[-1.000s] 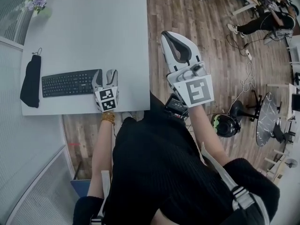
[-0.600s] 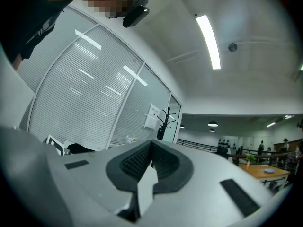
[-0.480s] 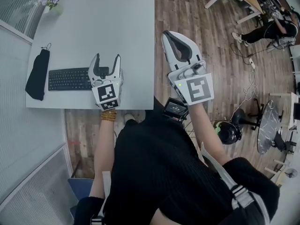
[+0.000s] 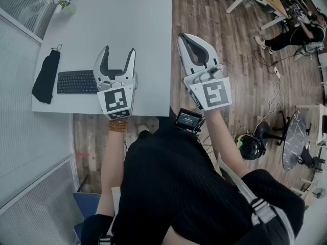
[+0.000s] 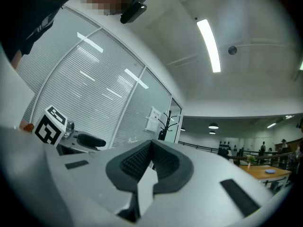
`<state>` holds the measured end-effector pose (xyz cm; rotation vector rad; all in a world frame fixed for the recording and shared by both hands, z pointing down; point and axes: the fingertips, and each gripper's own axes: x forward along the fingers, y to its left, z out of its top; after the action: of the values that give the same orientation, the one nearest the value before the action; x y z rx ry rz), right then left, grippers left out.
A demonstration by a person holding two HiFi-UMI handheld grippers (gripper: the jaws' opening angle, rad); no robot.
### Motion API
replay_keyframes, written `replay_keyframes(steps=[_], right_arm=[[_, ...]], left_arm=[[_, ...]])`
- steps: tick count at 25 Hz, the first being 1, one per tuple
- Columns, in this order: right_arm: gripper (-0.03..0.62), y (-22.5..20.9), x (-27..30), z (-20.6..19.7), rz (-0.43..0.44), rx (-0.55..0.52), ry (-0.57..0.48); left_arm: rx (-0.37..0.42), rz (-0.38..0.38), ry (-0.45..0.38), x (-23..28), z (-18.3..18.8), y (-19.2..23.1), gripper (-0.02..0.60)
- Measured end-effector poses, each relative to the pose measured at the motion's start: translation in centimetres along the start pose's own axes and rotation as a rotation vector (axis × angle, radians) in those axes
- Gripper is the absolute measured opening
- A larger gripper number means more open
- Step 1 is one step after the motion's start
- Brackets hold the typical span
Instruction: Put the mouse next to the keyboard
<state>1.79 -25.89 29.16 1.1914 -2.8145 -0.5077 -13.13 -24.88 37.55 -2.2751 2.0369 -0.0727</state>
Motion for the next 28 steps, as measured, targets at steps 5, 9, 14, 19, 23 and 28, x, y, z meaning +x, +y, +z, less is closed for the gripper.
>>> replay_keyframes(steps=[5,9,14,19,23,28], right_arm=[[-0.002,0.0,-0.8,0.1,-0.016,0.0,0.001],[-0.002,0.5,-1.4,0.3,-0.019,0.0,-0.002],[-0.002,1.1,-2.2,0.3,-0.016,-0.006,0.002],[-0.002,2.0,-2.6,0.3,-0.014,0.001,0.001],[-0.002,2.9,-2.8,-0.4,-0.015,-0.001,0.03],[-0.002,3.7,-3.2,-0.7,-0.001,0.018,0.029]], left_arm=[[0.013,-0.012,-0.055,-0.4,3.1,-0.6,0.307],[0.007,-0.005,-0.092,-0.8,5.3,-0.8,0.304],[0.008,-0.013,-0.141,-2.1,7.1,-1.7,0.299],[-0.013,-0.012,-0.17,-3.3,7.8,-2.1,0.288],[-0.023,-0.012,-0.168,-4.1,7.3,-2.0,0.272],[-0.012,-0.009,-0.182,-4.9,7.2,-2.5,0.229]])
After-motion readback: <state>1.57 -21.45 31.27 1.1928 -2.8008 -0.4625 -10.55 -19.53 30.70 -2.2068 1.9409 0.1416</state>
